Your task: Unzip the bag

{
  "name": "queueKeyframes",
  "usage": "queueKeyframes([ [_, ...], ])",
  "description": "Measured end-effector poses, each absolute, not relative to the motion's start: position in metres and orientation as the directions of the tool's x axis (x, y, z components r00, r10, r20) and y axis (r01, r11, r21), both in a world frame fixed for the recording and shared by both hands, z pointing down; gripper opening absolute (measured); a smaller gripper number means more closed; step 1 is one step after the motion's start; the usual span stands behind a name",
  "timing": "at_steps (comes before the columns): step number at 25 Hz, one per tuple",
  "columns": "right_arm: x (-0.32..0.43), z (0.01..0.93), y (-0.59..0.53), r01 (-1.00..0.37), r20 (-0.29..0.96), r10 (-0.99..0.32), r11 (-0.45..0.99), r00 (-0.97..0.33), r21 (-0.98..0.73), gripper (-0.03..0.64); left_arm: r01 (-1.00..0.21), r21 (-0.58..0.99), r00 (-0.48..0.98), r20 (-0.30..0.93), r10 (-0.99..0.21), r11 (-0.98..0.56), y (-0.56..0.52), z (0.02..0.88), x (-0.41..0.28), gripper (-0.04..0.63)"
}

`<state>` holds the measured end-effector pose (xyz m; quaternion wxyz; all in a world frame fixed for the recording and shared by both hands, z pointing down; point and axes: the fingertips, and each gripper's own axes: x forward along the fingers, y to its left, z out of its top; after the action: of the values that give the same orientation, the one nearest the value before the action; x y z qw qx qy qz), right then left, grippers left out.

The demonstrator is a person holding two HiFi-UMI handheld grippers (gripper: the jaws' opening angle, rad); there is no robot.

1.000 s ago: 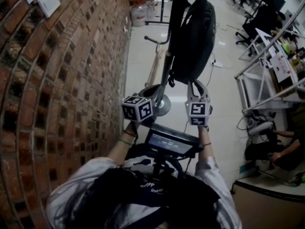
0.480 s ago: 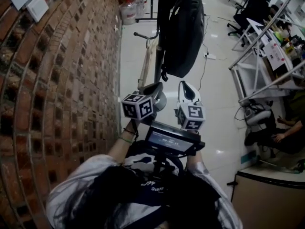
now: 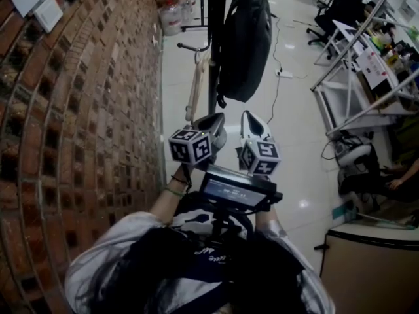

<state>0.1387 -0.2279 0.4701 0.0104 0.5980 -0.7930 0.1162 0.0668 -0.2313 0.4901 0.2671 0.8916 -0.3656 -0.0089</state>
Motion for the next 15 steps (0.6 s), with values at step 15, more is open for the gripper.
queueKeyframes([
  [15, 0.128, 0.473, -0.218, -0.94, 0.17, -0.93, 0.299, -0.326, -0.162, 0.003, -0.659, 0.492, 0.713, 0.171, -0.679, -0.568, -0.22, 0.49, 0.064, 0.008],
])
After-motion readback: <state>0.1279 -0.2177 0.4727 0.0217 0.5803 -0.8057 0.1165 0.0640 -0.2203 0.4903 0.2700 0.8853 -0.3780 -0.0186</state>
